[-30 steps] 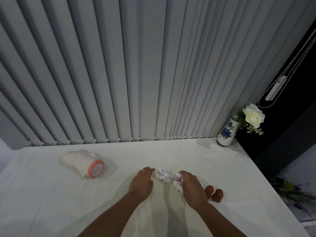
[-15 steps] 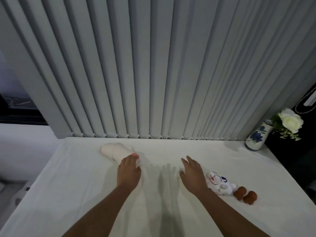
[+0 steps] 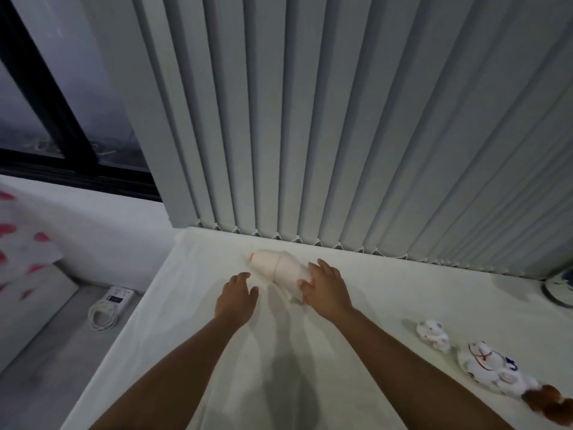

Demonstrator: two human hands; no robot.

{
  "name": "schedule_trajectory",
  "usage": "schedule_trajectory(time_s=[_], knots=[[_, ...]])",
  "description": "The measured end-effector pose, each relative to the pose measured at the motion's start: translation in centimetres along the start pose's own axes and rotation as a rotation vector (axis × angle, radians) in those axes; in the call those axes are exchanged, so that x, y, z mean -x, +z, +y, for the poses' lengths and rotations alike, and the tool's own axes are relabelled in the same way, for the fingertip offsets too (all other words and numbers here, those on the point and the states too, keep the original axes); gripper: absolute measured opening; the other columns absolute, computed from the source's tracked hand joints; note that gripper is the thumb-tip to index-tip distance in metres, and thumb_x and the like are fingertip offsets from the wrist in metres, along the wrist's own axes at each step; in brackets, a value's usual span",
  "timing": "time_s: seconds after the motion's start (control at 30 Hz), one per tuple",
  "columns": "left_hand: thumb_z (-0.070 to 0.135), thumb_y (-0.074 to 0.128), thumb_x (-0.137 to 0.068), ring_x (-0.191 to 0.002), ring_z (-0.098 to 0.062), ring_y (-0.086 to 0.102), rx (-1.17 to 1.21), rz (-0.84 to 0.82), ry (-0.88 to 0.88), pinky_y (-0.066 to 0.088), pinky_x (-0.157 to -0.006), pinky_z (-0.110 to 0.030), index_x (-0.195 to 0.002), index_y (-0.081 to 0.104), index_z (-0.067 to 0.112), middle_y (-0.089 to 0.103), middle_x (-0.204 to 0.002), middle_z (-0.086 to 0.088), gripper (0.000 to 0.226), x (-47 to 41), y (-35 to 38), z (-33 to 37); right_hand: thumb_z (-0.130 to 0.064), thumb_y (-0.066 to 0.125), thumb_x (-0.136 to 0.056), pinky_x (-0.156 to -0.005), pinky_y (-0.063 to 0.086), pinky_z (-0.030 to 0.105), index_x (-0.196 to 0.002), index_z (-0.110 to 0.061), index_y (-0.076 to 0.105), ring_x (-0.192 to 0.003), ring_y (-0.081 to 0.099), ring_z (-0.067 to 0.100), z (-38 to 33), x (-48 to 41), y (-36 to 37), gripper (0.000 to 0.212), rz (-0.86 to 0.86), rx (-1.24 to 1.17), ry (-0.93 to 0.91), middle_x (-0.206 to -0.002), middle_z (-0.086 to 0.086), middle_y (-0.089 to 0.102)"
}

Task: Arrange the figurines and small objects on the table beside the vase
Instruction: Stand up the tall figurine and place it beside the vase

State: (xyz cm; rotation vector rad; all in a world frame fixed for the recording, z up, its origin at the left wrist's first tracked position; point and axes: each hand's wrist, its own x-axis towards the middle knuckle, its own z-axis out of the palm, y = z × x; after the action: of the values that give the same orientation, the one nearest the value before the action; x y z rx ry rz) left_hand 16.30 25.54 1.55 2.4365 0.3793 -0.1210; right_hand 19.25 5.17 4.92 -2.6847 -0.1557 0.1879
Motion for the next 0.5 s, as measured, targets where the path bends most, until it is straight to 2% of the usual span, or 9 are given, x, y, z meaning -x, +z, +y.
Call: schedule_trajectory(time_s=[0.23,0.37,0.43,0.5], knots=[[0.036,0.052,-0.094,-0.123,-0.029,0.053,0.188,-0.188,-0.086,0.039,-0.104,-0.037,-0.136,0.038,0.012,0.055,-0.133,-0.017,0.050,-6.0,0.3,-0.5,-0.049,0.047,-0.090,-0.115,0.023,0.041,-0.143,-0.017,0.034,-0.138,0.027,0.030,-2.8,-6.8,2.2,0.063,-0.049,0.044,0.080,-0.155,0.006,0.028],[0.038,0.052,-0.094,-0.121,-0.028,0.054,0.324,-0.199,-0.123,0.036,-0.089,-0.028,-0.140,0.030,0.010,0.057,-0.132,-0.014,0.058,-6.5,1.0,1.2,-0.052,0.046,-0.089,-0.110,0.031,0.040,-0.140,-0.015,0.035,-0.132,0.035,0.031,-1.9,-6.1,3.6,0.064,-0.037,0.095,0.124,-0.149,0.007,0.037],[0.045,0.053,-0.092,-0.123,-0.030,0.053,0.447,-0.186,-0.190,0.037,-0.096,-0.031,-0.144,0.023,0.009,0.057,-0.133,-0.015,0.070,-6.4,1.3,1.5,-0.053,0.046,-0.089,-0.104,0.036,0.039,-0.140,-0.015,0.034,-0.128,0.039,0.030,-1.8,-4.9,4.5,0.064,0.023,0.090,0.094,-0.145,0.006,0.042],[0.062,0.057,-0.080,-0.122,-0.035,0.055,0.614,-0.170,-0.269,0.042,-0.106,-0.040,-0.145,0.018,0.012,0.058,-0.132,-0.018,0.091,-6.9,1.5,2.0,-0.052,0.048,-0.089,-0.101,0.039,0.039,-0.139,-0.016,0.035,-0.126,0.039,0.028,-1.9,-4.1,4.7,0.063,0.093,0.042,0.078,-0.141,0.004,0.045]])
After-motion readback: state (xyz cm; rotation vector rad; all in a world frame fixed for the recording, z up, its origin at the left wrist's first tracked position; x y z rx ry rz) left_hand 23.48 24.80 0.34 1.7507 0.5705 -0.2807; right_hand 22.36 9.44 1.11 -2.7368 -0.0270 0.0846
